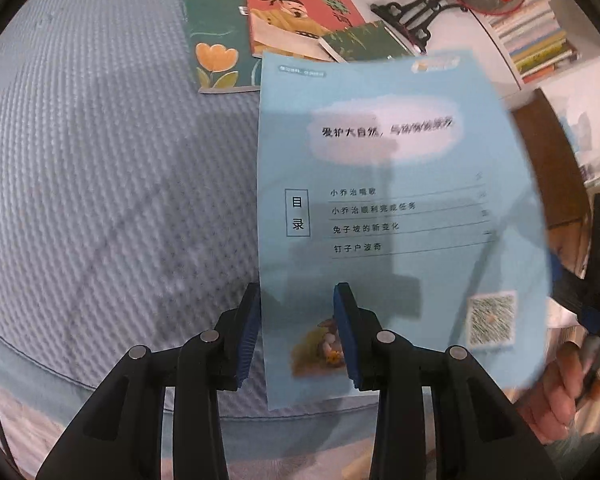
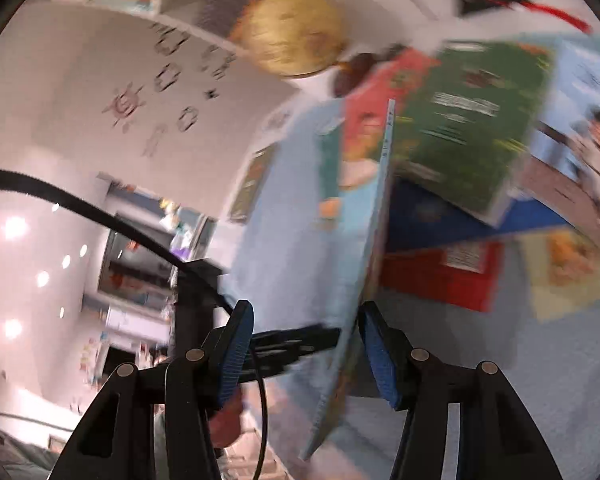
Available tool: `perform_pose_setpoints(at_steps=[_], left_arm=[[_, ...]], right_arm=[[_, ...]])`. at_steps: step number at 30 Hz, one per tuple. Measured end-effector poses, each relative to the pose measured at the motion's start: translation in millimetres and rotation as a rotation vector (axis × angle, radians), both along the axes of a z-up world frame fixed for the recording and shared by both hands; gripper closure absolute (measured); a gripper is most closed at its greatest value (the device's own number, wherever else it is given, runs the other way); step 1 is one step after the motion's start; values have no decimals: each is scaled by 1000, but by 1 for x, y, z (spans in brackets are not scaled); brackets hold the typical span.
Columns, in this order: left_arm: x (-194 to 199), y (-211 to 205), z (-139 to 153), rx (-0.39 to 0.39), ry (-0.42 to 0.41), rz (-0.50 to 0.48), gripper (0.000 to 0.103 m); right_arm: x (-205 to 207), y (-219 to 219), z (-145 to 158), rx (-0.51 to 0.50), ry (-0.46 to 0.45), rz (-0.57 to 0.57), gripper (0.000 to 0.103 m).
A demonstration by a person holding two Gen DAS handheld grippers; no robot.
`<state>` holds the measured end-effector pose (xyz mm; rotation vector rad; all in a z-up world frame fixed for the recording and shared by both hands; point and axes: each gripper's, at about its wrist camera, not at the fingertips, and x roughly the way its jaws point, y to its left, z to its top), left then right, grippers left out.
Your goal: Organize books
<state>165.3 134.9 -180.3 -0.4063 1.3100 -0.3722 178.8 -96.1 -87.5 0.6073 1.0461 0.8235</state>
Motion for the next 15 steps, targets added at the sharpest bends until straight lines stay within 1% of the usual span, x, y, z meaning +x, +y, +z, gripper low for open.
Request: perform_pose_setpoints(at_steps=[2, 3, 5, 6, 8, 10, 12, 13, 14, 15], left_arm=[[0, 10, 2, -18, 10, 15, 69], [0, 15, 4, -13, 6, 23, 69], [-3, 33, 13, 36, -11, 55, 71], [-5, 40, 15, 50, -16, 68, 71], [-13, 66, 22, 68, -30, 122, 71], [-23, 102, 24, 79, -29, 213, 71], [-37, 143, 24, 122, -17, 331, 71], [-47, 167, 22, 166, -4, 410, 71], [-55, 184, 20, 212, 16, 462, 71], [-60, 194, 19, 219, 21, 480, 71]], right_arm=[[0, 28, 15, -17, -41, 46, 49], [0, 43, 23, -12, -64, 71, 49], [-1, 67, 34, 8, -87, 115, 49], [-2, 83, 36, 23, -94, 157, 49], [-1, 109, 35, 22, -92, 203, 49], [-5, 135, 28, 13, -73, 264, 49], [-6, 155, 16, -7, -32, 320, 49], [-8, 159, 9, -11, -17, 338, 49], [-8, 161, 3, -20, -9, 342, 49], [-8, 161, -5, -44, 0, 339, 49]])
